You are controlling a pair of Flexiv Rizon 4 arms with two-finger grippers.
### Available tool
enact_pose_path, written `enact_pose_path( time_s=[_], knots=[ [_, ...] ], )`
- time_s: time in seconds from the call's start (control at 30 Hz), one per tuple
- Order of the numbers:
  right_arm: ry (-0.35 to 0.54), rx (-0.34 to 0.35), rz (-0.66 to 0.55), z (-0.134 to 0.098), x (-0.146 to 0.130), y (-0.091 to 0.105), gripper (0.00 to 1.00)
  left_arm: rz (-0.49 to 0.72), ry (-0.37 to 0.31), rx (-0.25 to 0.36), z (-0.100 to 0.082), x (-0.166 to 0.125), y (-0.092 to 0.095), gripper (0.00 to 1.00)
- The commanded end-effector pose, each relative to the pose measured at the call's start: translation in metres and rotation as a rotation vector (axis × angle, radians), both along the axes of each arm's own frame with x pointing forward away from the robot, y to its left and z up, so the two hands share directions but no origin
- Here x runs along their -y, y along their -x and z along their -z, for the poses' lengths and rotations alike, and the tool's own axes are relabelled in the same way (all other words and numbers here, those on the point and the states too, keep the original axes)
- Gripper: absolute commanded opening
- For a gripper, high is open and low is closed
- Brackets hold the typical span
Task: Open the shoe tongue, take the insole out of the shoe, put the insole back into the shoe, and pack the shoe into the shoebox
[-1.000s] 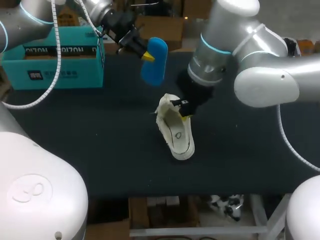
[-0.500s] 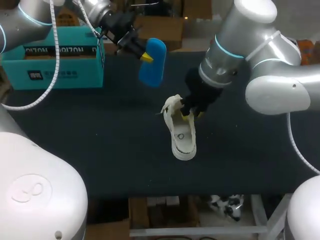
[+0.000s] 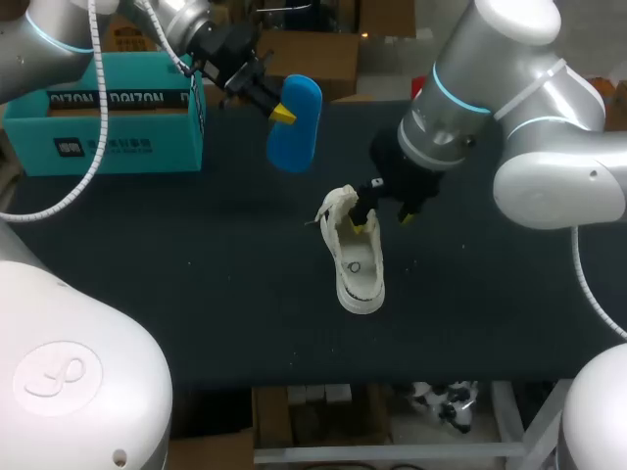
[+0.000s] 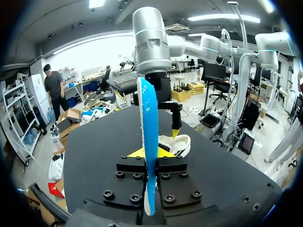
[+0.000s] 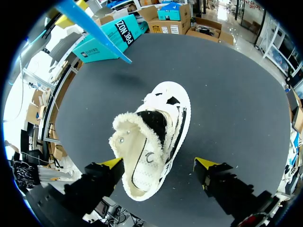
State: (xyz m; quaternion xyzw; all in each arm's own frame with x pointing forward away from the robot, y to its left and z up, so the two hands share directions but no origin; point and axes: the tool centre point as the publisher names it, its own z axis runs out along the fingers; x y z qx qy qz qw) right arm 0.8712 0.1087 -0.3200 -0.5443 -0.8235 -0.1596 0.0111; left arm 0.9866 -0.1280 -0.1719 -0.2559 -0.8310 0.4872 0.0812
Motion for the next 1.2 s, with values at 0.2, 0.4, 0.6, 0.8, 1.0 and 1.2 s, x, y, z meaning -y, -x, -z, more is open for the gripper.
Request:
enact_pose_path(
  time_s=[0.2,0.4,0.6,0.8,1.0,1.2],
  knots=[
    [-0.043,-0.011,-0.026,-0.007,0.003,-0.001,1.00,-0.129,0.003,0.089,0.005,-0.007,0.028,0.00],
    [-0.165,-0.051,0.009,-0.028,0.021,0.009,1.00,-0.235,0.013,0.216,0.001,0.005,0.082,0.00],
    [-0.211,-0.099,0.081,-0.037,0.032,0.026,1.00,-0.289,0.044,0.306,-0.003,0.020,0.126,0.00],
    [-0.302,-0.191,0.173,-0.041,0.039,0.037,1.00,-0.316,0.078,0.336,-0.008,0.023,0.154,0.00],
    [-0.302,-0.191,0.173,-0.041,0.039,0.037,1.00,-0.271,0.150,0.358,-0.006,0.028,0.186,0.00],
    [-0.359,-0.278,0.266,-0.041,0.040,0.039,1.00,-0.230,0.242,0.368,-0.008,0.037,0.211,0.00]
  ],
)
